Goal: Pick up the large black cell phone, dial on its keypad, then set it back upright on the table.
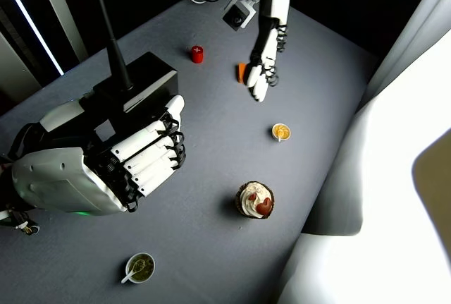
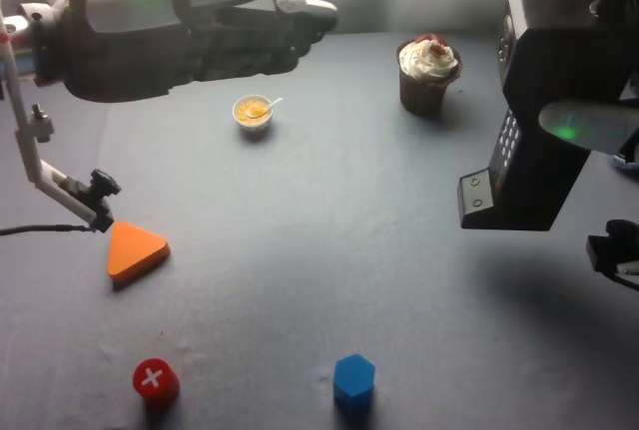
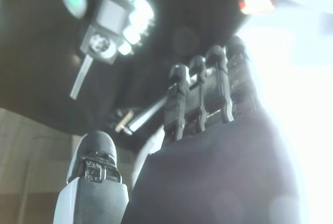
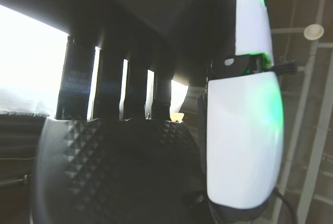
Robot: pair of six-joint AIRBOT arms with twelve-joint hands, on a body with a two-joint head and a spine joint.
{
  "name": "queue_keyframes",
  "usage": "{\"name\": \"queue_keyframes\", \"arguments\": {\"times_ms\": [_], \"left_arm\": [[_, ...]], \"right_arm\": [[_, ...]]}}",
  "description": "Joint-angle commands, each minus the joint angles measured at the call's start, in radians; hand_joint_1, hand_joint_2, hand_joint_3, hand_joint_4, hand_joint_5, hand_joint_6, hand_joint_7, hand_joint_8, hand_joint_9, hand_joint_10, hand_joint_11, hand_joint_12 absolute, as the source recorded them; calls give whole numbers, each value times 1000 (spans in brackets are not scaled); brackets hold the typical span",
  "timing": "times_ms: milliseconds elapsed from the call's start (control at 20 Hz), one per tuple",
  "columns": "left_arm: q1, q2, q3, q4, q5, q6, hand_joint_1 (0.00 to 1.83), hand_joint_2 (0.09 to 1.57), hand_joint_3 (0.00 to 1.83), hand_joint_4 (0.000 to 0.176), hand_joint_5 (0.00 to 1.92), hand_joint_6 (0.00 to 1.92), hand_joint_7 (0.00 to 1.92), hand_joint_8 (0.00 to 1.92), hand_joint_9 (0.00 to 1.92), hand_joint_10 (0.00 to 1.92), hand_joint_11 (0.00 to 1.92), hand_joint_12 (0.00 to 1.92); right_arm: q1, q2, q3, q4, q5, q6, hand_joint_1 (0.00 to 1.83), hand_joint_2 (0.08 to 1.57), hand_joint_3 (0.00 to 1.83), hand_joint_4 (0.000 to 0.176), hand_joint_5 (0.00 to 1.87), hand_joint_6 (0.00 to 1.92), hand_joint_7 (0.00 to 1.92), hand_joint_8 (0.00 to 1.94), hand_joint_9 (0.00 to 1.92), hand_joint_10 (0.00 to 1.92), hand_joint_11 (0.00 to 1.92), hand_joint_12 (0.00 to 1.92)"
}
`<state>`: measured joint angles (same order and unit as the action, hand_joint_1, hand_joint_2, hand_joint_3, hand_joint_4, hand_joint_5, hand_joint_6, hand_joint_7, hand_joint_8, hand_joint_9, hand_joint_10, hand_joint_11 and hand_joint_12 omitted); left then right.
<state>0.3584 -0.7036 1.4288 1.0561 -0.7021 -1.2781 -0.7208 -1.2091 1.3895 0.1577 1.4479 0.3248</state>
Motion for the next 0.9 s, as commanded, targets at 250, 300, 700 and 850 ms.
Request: {"name": "queue_keyframes", "arguments": {"times_ms": [250, 300, 700, 850], "left_arm": [[-6, 6, -3, -57, -69, -12, 0, 1189, 0, 0, 186, 4, 137, 5, 74, 6, 8, 164], [-3, 6, -7, -57, -69, -12, 0, 1189, 0, 0, 186, 4, 137, 5, 74, 6, 8, 164], [-2, 2, -22, -60, -68, -12, 0, 1198, 1, 0, 189, 2, 120, 2, 66, 2, 0, 203], [-1, 4, -20, -60, -68, -12, 0, 1196, 0, 0, 187, 1, 132, 3, 85, 6, 0, 217]], "right_arm": [[2, 2, 28, 20, 144, 21, 1373, 1124, 0, 0, 1042, 752, 826, 1164, 925, 1287, 1002, 1061], [2, 2, 31, 20, 145, 21, 1373, 1124, 0, 0, 1042, 752, 826, 1164, 925, 1287, 1002, 1061], [-14, 1, 56, 37, 145, 25, 1375, 1120, 1, 0, 1039, 755, 841, 1141, 935, 1279, 983, 1059], [-31, -2, 60, 53, 147, 26, 1378, 1109, 0, 0, 1072, 706, 870, 1106, 948, 1241, 1009, 1030]]}}
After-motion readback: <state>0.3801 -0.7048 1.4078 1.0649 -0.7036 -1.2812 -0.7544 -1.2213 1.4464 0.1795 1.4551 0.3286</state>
